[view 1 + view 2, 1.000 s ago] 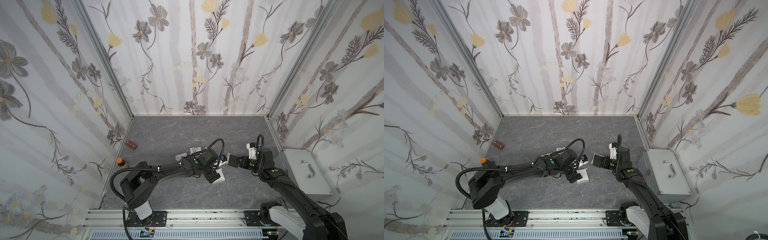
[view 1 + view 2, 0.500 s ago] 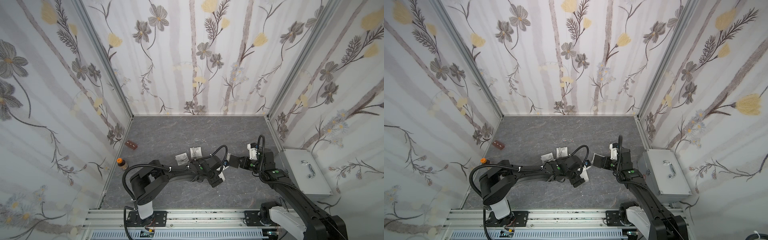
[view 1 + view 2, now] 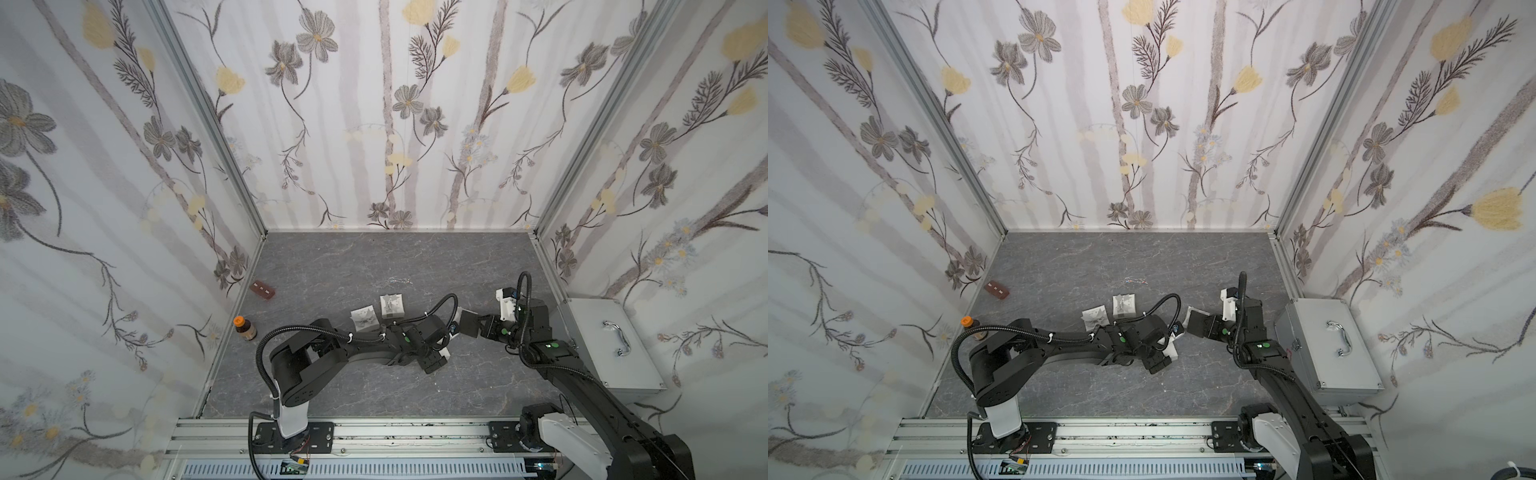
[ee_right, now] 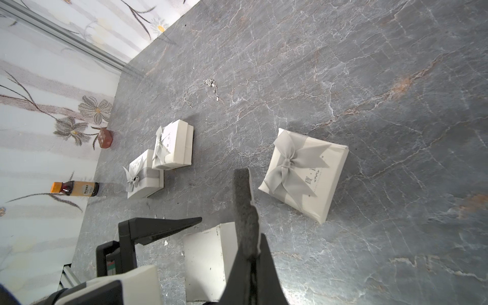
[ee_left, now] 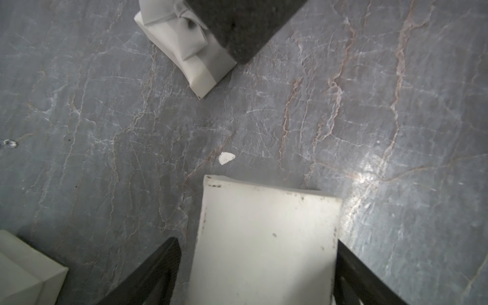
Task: Take the necklace out of the lift-off lid jewelry box
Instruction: Place the necklace at the center of the board, then pick up the jewelry box from the center of the board, then place the inner lining at the center of the board.
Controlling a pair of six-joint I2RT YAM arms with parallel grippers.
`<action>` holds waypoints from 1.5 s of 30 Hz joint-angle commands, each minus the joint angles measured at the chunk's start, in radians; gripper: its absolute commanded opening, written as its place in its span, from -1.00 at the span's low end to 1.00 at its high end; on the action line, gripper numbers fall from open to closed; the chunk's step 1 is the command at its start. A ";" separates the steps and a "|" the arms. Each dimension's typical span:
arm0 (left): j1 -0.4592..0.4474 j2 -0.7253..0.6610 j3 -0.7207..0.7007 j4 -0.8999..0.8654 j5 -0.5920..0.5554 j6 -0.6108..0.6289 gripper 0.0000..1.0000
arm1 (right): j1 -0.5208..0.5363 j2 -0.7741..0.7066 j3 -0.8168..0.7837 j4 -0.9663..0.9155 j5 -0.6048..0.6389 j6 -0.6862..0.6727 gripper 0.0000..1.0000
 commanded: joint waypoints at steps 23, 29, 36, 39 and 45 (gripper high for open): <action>0.037 -0.008 0.047 -0.059 0.157 -0.029 0.51 | -0.021 -0.026 -0.029 0.045 -0.036 0.008 -1.00; 0.087 -0.088 0.005 -0.030 0.273 -0.065 0.44 | -0.023 -0.012 -0.031 0.068 -0.044 0.015 -1.00; 0.132 -0.133 -0.034 0.009 0.421 -0.118 0.43 | -0.033 0.029 -0.022 0.115 -0.047 0.026 -1.00; 0.147 -0.174 -0.043 0.031 0.486 -0.140 0.43 | -0.048 0.079 -0.017 0.149 -0.075 0.033 -1.00; 0.183 -0.271 -0.076 0.106 0.614 -0.213 0.44 | -0.071 0.196 -0.011 0.189 -0.104 0.049 -0.45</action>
